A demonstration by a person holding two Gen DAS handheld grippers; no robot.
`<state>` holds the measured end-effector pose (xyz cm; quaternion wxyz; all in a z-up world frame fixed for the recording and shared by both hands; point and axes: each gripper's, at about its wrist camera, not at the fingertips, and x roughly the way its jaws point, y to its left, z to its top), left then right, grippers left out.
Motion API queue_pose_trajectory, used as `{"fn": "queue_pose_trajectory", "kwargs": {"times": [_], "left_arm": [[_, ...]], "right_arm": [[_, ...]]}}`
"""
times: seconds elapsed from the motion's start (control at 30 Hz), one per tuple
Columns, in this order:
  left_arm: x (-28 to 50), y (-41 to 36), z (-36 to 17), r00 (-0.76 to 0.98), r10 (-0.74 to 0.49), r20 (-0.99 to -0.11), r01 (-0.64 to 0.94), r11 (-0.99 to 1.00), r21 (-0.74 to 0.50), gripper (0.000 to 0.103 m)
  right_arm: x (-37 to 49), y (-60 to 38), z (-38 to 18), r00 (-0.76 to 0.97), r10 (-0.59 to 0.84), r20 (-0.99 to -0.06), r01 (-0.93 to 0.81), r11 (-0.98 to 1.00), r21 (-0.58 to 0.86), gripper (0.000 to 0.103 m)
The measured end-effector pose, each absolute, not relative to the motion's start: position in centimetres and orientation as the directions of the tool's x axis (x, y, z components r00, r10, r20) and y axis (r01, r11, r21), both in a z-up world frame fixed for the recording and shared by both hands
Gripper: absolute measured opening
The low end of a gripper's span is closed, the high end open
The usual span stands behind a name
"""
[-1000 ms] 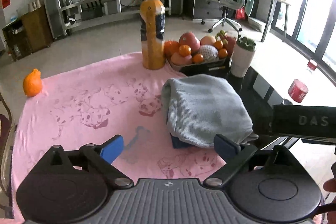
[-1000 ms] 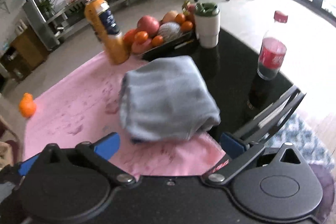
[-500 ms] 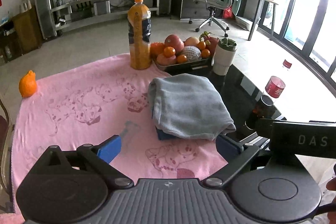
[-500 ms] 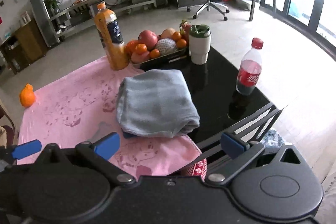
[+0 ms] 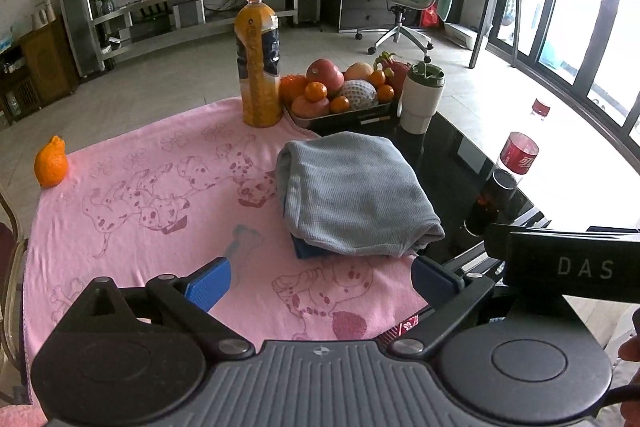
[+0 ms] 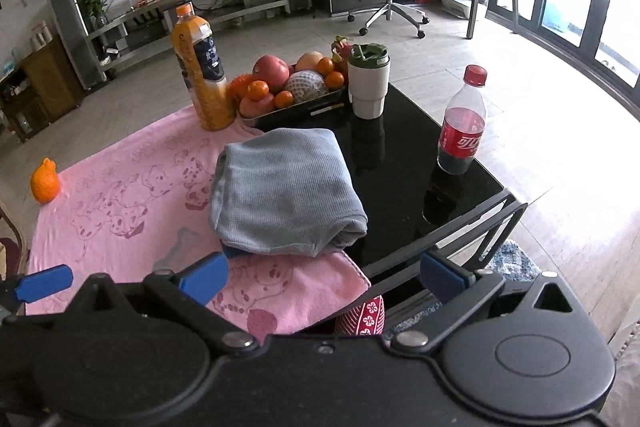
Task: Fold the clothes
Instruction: 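Open both grippers and withdraw from the folded sweater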
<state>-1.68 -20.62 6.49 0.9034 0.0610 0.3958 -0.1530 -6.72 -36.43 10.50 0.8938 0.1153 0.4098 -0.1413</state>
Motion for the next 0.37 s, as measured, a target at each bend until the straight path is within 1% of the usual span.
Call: {"fn": "queue_pose_trajectory", "kwargs": {"times": [0.2, 0.37], "left_arm": [[-1.48, -20.59, 6.19, 0.642, -0.220, -0.734, 0.320, 0.947, -0.004, 0.100], [-1.23, -20.25, 5.89, 0.636, -0.231, -0.736, 0.318, 0.948, -0.023, 0.101]], "right_arm": [[-6.78, -36.22, 10.27, 0.622, -0.164, -0.766, 0.351, 0.933, 0.085, 0.103], [-6.58, -36.17, 10.03, 0.620, -0.161, -0.768, 0.355, 0.930, 0.092, 0.103]]}}
